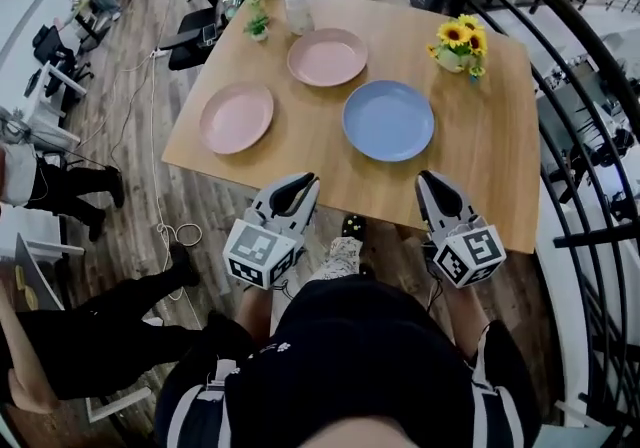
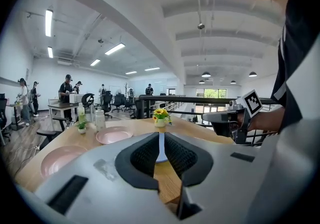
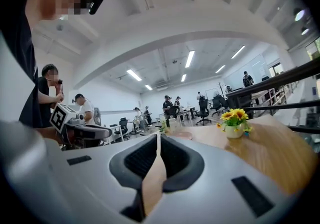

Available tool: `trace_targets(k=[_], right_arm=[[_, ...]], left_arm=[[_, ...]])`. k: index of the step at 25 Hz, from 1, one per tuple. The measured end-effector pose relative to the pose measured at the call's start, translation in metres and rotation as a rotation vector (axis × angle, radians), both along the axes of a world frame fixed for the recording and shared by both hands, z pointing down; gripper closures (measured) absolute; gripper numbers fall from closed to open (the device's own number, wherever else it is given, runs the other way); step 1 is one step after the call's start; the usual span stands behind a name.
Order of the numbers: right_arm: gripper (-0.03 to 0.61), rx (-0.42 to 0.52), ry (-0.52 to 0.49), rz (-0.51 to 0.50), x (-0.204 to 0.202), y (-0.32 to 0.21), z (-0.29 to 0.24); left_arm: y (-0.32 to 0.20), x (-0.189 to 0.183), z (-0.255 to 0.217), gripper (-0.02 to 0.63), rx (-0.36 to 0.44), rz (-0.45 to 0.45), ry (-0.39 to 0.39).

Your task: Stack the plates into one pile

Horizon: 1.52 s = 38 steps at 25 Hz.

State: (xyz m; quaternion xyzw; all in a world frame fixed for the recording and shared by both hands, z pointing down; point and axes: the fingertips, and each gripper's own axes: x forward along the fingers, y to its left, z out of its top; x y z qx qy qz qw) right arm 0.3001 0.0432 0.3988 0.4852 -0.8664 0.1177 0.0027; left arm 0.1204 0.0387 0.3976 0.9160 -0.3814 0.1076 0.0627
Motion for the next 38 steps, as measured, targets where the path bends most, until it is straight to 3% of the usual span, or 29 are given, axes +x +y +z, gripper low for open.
trace_targets(k=[7, 15, 17, 22, 31, 38], right_arm=[[0.537, -0.052, 0.01, 0.088, 0.021, -0.052, 0.006], [0.511, -0.132, 0.054, 0.129, 0.036, -0.109, 0.041], [0.511, -0.164, 0.072, 0.136, 0.04, -0.117, 0.055], [0.491, -0.275, 0.102, 0.194, 0.056, -0.129, 0.096], [0.442, -0.433, 0.123, 0.314, 0.076, -0.157, 0.161], [0.425, -0.528, 0.117, 0.374, 0.08, -0.161, 0.196]], left_arm=[[-0.074, 0.024, 0.006, 0.594, 0.005, 0.085, 0.003], [-0.141, 0.034, 0.046, 0.579, -0.076, 0.12, -0.025], [-0.151, 0.038, 0.06, 0.522, -0.11, 0.136, -0.032], [-0.177, 0.045, 0.096, 0.518, -0.206, 0.138, -0.043], [-0.221, 0.043, 0.171, 0.462, -0.378, 0.116, -0.134], [-0.233, 0.047, 0.199, 0.453, -0.465, 0.132, -0.125]])
